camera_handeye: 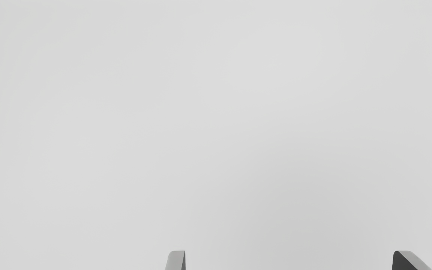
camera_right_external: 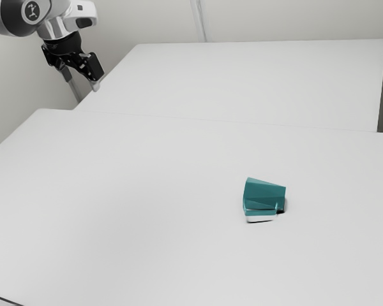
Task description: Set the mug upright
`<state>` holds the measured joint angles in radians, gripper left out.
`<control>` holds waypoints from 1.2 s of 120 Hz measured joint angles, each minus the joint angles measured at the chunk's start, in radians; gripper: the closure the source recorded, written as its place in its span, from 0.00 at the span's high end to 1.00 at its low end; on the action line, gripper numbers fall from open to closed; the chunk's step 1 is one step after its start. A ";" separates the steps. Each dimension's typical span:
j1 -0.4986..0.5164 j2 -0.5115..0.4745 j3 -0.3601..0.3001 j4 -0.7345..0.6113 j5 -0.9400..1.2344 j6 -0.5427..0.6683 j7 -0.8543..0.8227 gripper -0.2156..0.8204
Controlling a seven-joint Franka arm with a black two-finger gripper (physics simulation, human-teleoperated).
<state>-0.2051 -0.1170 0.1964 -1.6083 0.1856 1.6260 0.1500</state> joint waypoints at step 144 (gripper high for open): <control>-0.009 0.378 -0.021 -0.231 -0.806 0.286 0.014 0.79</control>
<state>-0.2142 0.2610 0.1758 -1.8397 -0.6201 1.9116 0.1639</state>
